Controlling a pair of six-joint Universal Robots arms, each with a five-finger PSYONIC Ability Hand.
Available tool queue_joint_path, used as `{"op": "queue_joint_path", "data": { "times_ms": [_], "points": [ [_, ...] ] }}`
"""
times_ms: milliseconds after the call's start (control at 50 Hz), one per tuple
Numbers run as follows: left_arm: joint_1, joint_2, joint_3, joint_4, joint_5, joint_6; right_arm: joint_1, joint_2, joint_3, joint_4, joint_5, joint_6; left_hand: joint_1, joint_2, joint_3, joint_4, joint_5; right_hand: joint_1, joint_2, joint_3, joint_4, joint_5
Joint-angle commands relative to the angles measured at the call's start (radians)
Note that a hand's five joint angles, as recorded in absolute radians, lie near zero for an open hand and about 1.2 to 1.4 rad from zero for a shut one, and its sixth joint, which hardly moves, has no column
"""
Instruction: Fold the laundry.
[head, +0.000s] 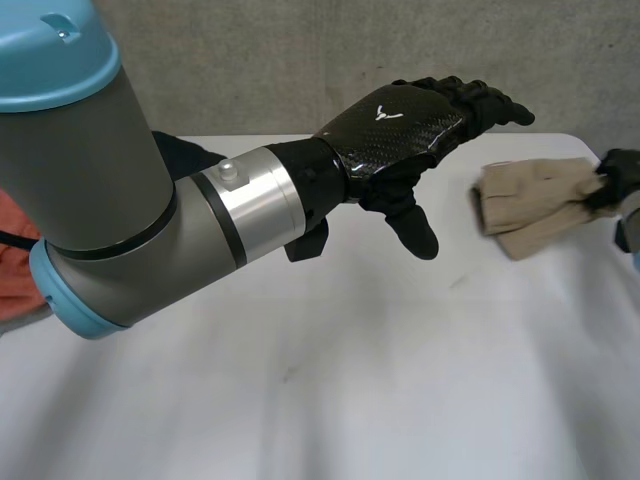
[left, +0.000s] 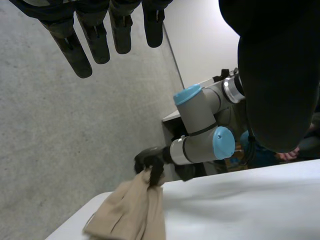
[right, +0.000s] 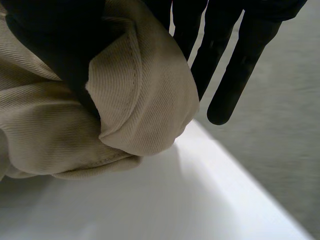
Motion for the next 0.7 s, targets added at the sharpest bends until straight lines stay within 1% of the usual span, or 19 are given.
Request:
{"op": "queue_joint_path", "data": {
  "times_ms": [20,80,140,180,200,220,240,340,360,400,420,440,480,500,560,580,620,640,700],
  "points": [
    [-0.017,-0.024,0.023,-0.022,-0.072,0.002,-0.087,0.170,-0.284,0.060,0.009,-0.002,0.009,-0.006,-0.006,-0.001,-0.023,0.357,0.307,0.297,0.201,0.326],
    [-0.026,-0.041,0.036,-0.039,-0.077,0.002,-0.109,0.221,-0.363,0.091,0.000,-0.002,0.009,-0.006,-0.006,-0.001,-0.023,0.357,0.307,0.297,0.201,0.326],
    [-0.028,-0.056,0.043,-0.049,-0.080,0.002,-0.114,0.235,-0.377,0.095,-0.030,-0.002,0.009,-0.006,-0.006,-0.001,-0.023,0.357,0.307,0.297,0.201,0.326],
    [-0.028,-0.063,0.045,-0.051,-0.081,0.002,-0.114,0.236,-0.375,0.098,-0.035,-0.002,0.009,-0.006,-0.006,-0.001,-0.023,0.357,0.307,0.297,0.201,0.326],
    [-0.028,-0.066,0.045,-0.051,-0.081,0.002,-0.114,0.236,-0.375,0.100,-0.035,-0.002,0.009,-0.006,-0.006,-0.001,-0.023,0.207,0.157,0.147,0.051,0.176],
    [-0.028,-0.070,0.046,-0.052,-0.081,0.002,-0.114,0.235,-0.374,0.104,-0.034,-0.002,0.009,-0.006,-0.006,-0.001,-0.023,-0.705,-0.754,-0.765,-0.860,-0.735],
    [-0.026,-0.072,0.046,-0.052,-0.081,0.002,-0.114,0.235,-0.374,0.109,-0.031,-0.002,0.009,-0.006,-0.006,-0.001,-0.023,-0.865,-0.915,-0.925,-1.021,-0.896],
    [-0.026,-0.084,0.046,-0.052,-0.107,0.002,-0.112,0.187,-0.357,0.138,0.005,-0.019,0.012,-0.003,-0.003,0.002,-0.020,-0.865,-0.915,-0.925,-1.021,-0.896],
    [-0.026,-0.086,0.046,-0.052,-0.115,0.002,-0.114,0.168,-0.345,0.141,0.012,-0.027,0.012,-0.003,-0.003,0.002,-0.020,-0.865,-0.915,-0.925,-1.021,-0.896],
    [-0.026,-0.089,0.046,-0.052,-0.140,0.004,-0.111,0.088,-0.274,0.132,0.029,-0.090,0.009,-0.006,-0.006,-0.001,-0.023,-0.865,-0.915,-0.925,-1.021,-0.896],
    [-0.026,-0.090,0.046,-0.052,-0.147,0.002,-0.109,0.060,-0.242,0.128,0.034,-0.123,0.009,-0.006,-0.006,-0.001,-0.023,-0.865,-0.915,-0.925,-1.021,-0.896],
    [-0.025,-0.090,0.046,-0.052,-0.161,0.002,-0.106,-0.010,-0.164,0.109,0.040,-0.215,0.009,-0.006,-0.006,-0.001,-0.023,-0.865,-0.915,-0.925,-1.021,-0.896],
    [-0.023,-0.090,0.048,-0.052,-0.170,0.002,-0.104,-0.084,-0.083,0.071,0.040,-0.315,0.009,-0.006,-0.006,-0.001,-0.023,-0.865,-0.915,-0.925,-1.021,-0.896],
    [-0.019,-0.089,0.051,-0.052,-0.183,0.002,-0.103,-0.156,-0.002,0.019,0.040,-0.403,0.009,-0.006,-0.006,-0.001,-0.023,-0.865,-0.915,-0.925,-1.021,-0.896],
    [-0.016,-0.087,0.065,-0.051,-0.212,0.002,-0.097,-0.272,0.153,-0.101,0.029,-0.527,0.009,-0.006,-0.006,-0.001,-0.023,-0.865,-0.915,-0.925,-1.021,-0.896],
    [-0.008,-0.089,0.080,-0.049,-0.245,0.002,-0.089,-0.344,0.268,-0.186,0.016,-0.591,0.009,-0.006,-0.006,-0.001,-0.023,-0.865,-0.915,-0.925,-1.021,-0.896],
    [0.006,-0.089,0.095,-0.049,-0.288,0.004,-0.069,-0.412,0.387,-0.276,-0.014,-0.633,0.009,-0.006,-0.006,-0.001,-0.023,-0.865,-0.915,-0.925,-1.021,-0.896],
    [0.029,-0.090,0.109,-0.046,-0.339,0.008,-0.033,-0.479,0.497,-0.364,-0.070,-0.657,0.009,-0.006,-0.006,-0.001,-0.023,-0.865,-0.915,-0.925,-1.021,-0.896],
    [0.079,-0.098,0.132,-0.045,-0.422,0.048,0.033,-0.569,0.655,-0.480,-0.181,-0.686,0.009,-0.006,-0.006,-0.001,-0.023,-0.865,-0.915,-0.925,-1.021,-0.896]
  ]
}}
